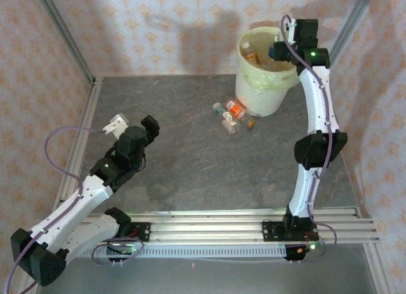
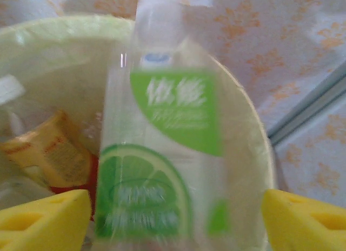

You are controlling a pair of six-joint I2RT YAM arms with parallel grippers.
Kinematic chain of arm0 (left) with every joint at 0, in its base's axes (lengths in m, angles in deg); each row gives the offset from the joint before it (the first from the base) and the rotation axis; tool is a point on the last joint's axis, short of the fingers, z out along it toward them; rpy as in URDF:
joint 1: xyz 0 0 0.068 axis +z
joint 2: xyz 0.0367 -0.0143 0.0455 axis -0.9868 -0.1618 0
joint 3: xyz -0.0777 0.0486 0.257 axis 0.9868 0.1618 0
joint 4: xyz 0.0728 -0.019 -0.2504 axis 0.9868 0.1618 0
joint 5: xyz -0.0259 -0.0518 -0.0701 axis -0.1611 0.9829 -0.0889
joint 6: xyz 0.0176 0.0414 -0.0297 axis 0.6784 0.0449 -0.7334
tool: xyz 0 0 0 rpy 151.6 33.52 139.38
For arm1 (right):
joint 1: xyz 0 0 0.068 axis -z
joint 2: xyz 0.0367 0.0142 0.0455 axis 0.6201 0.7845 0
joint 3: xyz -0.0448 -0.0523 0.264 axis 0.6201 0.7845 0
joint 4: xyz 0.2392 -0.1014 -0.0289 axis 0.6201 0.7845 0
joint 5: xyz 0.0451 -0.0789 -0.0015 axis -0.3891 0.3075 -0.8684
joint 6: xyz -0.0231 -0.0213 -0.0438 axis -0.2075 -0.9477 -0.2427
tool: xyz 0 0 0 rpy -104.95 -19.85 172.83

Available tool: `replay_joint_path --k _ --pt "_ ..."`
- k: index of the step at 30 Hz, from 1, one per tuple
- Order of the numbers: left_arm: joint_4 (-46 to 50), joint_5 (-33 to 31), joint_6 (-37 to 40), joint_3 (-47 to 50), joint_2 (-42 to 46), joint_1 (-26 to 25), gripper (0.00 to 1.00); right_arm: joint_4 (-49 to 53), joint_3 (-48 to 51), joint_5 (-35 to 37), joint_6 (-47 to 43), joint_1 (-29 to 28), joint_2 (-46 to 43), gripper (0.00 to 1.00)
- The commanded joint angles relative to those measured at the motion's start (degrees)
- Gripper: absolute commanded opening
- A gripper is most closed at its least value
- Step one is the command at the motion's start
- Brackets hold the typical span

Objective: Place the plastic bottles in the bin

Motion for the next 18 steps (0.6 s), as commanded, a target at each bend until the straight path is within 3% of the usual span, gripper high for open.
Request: replay_joint_path --k 1,7,14,18 --pt "1.11 -2.47 -1.03 0.44 0.4 0.33 1.0 2.49 -2.91 6.37 2.19 0.35 0.19 0.87" --pt "1.3 -2.89 -1.49 0.65 0.38 0.33 1.0 1.21 -2.99 9.2 4.33 0.33 -1.73 0.91" --pt "0.76 -2.51 -1.62 0.69 -0.5 0.33 1.0 0.54 1.6 6.73 6.57 0.35 -5.81 0.94" --pt "-0.27 -1.01 -0.28 0.69 -1.19 0.41 1.0 -2.41 9.15 3.45 8.82 0.35 -11.27 1.0"
